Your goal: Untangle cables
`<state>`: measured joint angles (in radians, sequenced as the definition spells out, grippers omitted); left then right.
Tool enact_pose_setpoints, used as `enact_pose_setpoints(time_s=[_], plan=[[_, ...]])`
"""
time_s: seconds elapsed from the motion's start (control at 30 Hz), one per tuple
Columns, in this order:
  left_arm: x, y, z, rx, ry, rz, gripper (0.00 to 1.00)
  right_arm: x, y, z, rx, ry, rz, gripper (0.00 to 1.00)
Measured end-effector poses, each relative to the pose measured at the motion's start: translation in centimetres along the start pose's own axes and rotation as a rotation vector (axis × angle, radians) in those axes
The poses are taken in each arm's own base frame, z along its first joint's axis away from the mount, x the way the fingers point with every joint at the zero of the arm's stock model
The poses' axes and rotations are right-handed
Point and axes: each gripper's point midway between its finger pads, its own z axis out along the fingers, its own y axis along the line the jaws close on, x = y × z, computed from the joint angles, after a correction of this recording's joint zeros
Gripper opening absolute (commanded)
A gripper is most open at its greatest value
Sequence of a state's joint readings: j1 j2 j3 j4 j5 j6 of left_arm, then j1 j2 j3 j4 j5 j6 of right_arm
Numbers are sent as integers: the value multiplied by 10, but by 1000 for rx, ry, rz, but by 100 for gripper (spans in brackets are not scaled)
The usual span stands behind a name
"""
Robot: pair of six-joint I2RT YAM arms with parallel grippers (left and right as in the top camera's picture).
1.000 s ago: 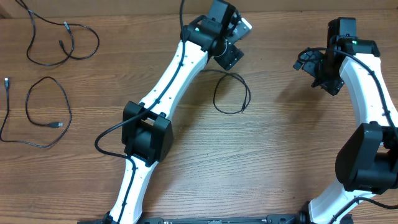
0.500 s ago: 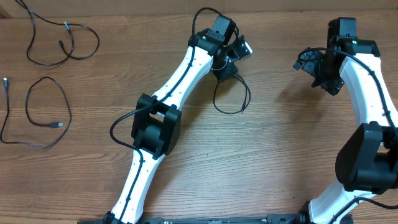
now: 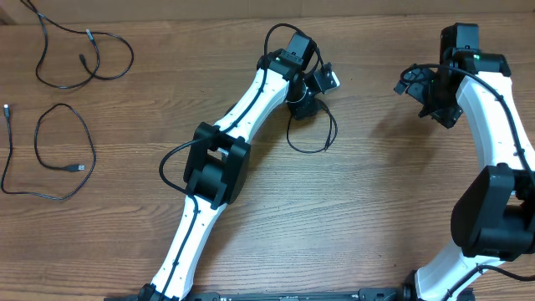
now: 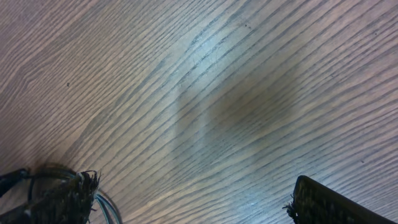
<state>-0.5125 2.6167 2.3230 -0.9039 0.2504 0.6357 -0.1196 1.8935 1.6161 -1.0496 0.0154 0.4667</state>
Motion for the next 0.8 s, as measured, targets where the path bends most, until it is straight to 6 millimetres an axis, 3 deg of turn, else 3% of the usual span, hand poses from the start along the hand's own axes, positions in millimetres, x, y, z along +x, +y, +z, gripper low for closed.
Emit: enact_pose_setpoints(time_s=[0.07, 0.13, 0.17, 0.43, 0.6, 0.7, 0.8], plan=[[-4, 3, 1, -11, -16, 7, 36, 0, 0, 0, 0, 1, 0, 100], [-5, 4, 2, -16, -23, 10, 12, 0, 0, 0, 0, 0, 0, 100], [-6, 4, 2, -17, -24, 10, 5, 0, 0, 0, 0, 0, 0, 100], [0, 17, 0, -79, 7, -41, 4, 0, 0, 0, -1, 0, 0, 100], [14, 47, -6, -204, 49, -156, 4, 0, 0, 0, 0, 0, 0, 100], [47, 97, -23, -386, 105, -294, 4, 0, 0, 0, 0, 0, 0, 100], [113, 162, -56, -566, 183, -466, 4, 0, 0, 0, -1, 0, 0, 100]])
